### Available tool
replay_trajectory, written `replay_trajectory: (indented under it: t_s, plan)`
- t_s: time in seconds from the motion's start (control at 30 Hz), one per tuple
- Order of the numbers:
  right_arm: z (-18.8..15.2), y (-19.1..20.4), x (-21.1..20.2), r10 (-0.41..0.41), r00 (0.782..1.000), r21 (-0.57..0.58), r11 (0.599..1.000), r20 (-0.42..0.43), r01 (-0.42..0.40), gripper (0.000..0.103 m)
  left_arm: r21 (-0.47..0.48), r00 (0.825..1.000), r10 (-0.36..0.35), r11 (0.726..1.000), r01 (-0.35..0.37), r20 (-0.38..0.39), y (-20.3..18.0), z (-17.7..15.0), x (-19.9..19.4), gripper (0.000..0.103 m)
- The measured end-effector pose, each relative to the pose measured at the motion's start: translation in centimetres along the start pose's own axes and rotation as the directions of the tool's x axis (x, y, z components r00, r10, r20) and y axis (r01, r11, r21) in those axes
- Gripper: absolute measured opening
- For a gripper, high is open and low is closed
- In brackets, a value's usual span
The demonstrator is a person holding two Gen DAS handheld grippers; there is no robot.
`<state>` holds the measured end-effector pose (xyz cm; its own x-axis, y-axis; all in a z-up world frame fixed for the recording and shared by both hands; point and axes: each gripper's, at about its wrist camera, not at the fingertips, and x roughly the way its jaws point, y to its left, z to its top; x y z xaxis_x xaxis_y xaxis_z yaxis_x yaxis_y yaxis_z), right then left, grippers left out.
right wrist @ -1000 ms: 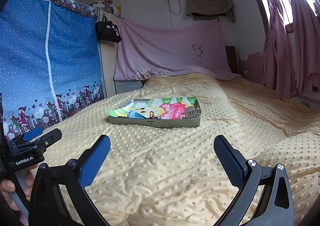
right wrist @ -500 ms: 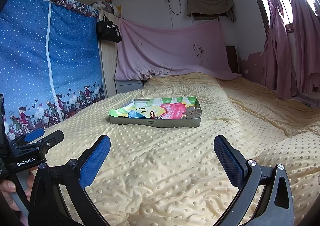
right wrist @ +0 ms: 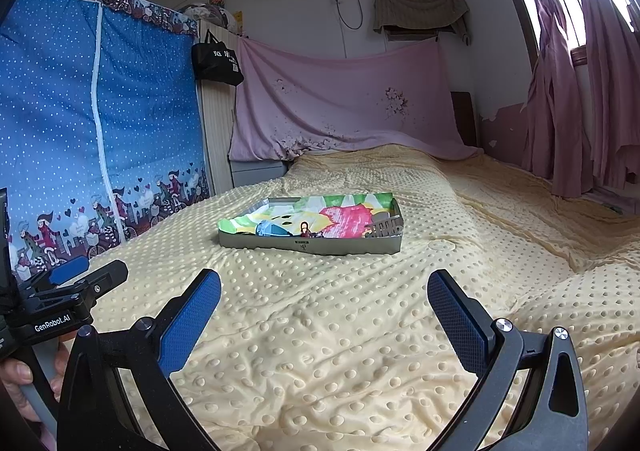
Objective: Organize jewelry
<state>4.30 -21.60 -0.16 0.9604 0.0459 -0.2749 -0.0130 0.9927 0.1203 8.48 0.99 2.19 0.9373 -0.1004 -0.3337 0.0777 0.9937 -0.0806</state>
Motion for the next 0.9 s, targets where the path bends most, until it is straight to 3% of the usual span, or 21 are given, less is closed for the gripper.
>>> replay_trajectory:
  t_s: [0.9]
  plan:
    - [0.06,0.24,-0.18,0.007,1.000,-0.005,1.000,-0.002,-0.007,0.102,-0.012,1.000,0.013,1.000,-0.013,-0.001,0.16,-0.06,-0.18,0.103]
